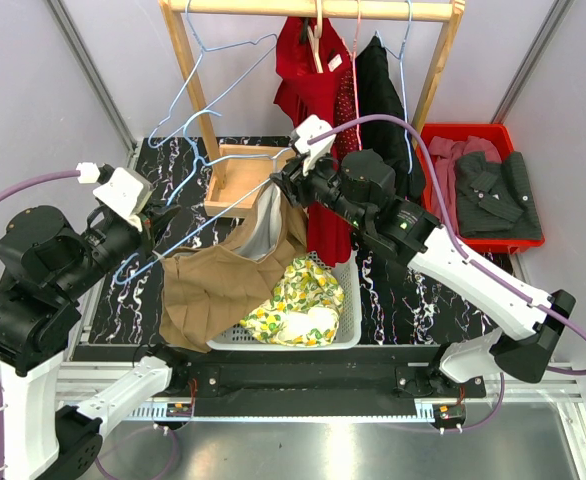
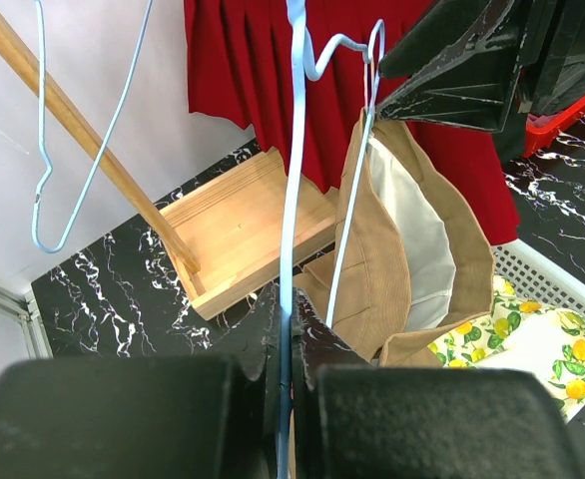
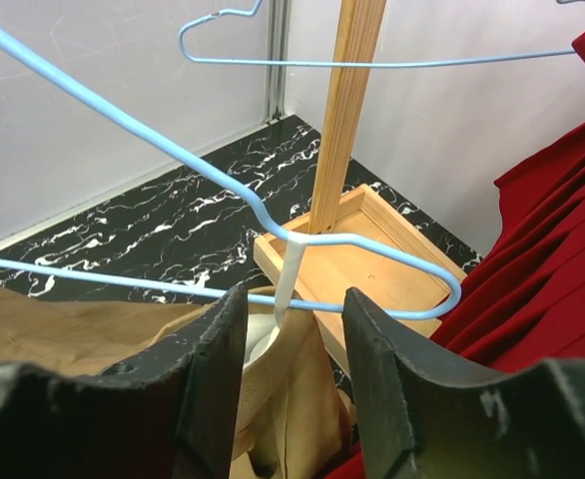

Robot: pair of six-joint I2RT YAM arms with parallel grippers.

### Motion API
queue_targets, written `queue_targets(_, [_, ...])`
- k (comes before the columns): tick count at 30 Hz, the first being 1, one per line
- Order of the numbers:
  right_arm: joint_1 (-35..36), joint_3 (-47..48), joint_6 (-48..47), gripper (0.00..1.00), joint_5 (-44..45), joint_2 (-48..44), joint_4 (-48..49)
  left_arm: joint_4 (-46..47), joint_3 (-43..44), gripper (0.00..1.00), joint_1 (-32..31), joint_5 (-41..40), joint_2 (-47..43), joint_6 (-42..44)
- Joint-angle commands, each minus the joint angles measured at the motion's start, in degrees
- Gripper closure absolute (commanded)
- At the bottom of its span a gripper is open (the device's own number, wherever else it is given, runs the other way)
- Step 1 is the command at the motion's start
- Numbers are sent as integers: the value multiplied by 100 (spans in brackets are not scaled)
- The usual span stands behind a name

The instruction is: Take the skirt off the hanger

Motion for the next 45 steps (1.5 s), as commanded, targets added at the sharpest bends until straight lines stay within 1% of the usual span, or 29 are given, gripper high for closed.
queue_targets(1, [-22, 267, 18, 51, -45, 61, 352, 617, 26, 100, 24, -48, -87, 23])
queue_targets(4, [-22, 320, 27, 59, -89, 105, 370, 626, -18, 100, 24, -65, -114, 32])
queue_targets(5, [-22, 337, 36, 65, -97, 131, 370, 626, -18, 100, 16, -65, -114, 49])
queue_targets(8, [-22, 346, 36, 70, -124, 158, 405, 626, -36, 100, 24, -56, -123, 49])
queue_targets(10, [-22, 355, 45, 76, -133, 175, 422, 635, -53, 100, 16, -65, -123, 40])
queue_targets(16, [-22, 408, 36, 84, -150, 193, 431, 635, -132, 100, 15, -100, -158, 67])
queue_targets(27, [-22, 707, -386, 86, 201, -62, -157, 705, -686, 100, 24, -346, -360, 172])
queue_targets(31, [-30, 821, -509, 88, 333, -71, -272, 705, -677, 100, 24, -355, -387, 181])
queue_targets(34, [-22, 786, -422, 88, 298, -62, -324, 723, -660, 100, 24, -381, -404, 163])
queue_targets(36, [-22, 707, -281, 84, 228, -79, -307, 723, -634, 100, 24, -364, -413, 172])
queue_targets(38, [-22, 628, -106, 70, 18, -62, -272, 723, -625, 100, 15, -346, -387, 155])
queue_targets(39, [48, 628, -87, 51, -79, -62, -254, 714, -625, 100, 24, -329, -387, 155])
queue_targets(40, [127, 628, -226, 42, -10, -44, -176, 714, -633, 100, 24, -276, -369, 172])
queue_targets(42, [477, 697, -542, 34, 165, -44, -96, 714, -590, 100, 24, -241, -308, 163])
queue_targets(43, [592, 750, -892, 30, 210, -9, -87, 714, -581, 100, 16, -232, -299, 181])
queue_targets(45, [908, 917, -1202, 27, 489, 87, -78, 705, -555, 100, 24, -223, -264, 207])
